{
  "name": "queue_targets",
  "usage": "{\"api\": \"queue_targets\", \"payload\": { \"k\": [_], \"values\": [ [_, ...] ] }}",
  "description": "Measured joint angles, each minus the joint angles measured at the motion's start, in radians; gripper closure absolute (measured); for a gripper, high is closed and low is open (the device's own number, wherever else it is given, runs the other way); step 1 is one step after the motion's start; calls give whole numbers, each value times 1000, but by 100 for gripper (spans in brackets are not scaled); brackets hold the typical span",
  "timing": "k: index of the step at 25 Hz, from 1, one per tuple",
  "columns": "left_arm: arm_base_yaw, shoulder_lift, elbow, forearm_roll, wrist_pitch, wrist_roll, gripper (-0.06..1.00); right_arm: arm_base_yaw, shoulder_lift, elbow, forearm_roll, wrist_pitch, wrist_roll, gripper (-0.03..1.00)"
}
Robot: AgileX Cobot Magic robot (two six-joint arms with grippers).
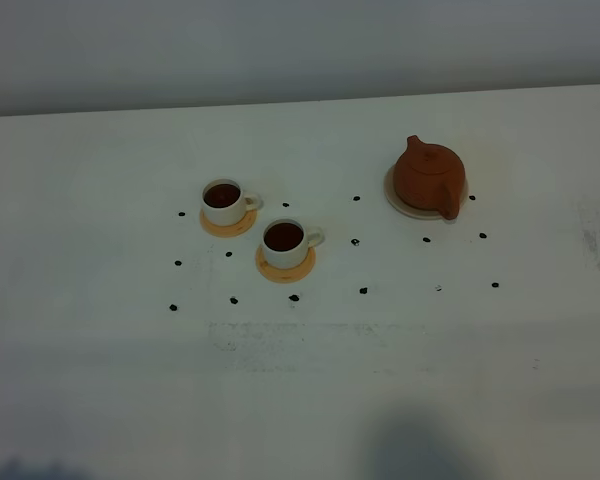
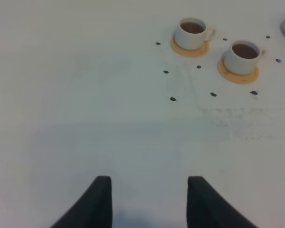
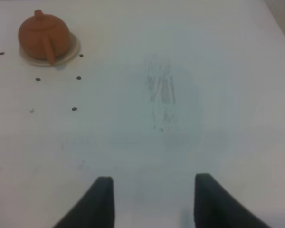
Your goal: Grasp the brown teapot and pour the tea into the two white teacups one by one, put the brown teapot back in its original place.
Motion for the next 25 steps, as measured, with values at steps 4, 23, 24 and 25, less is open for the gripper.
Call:
{"api": "queue_targets", "payload": {
  "k": [4, 23, 24, 25],
  "values": [
    [0, 0, 0, 0, 0, 0, 52, 0, 0, 0, -1, 0, -3, 59],
    [0, 0, 0, 0, 0, 0, 52, 0, 0, 0, -1, 0, -5, 69],
    [0, 0, 0, 0, 0, 0, 52, 0, 0, 0, -1, 0, -5, 70],
    [0, 0, 0, 0, 0, 0, 52, 0, 0, 0, -1, 0, -5, 71]
  ]
}}
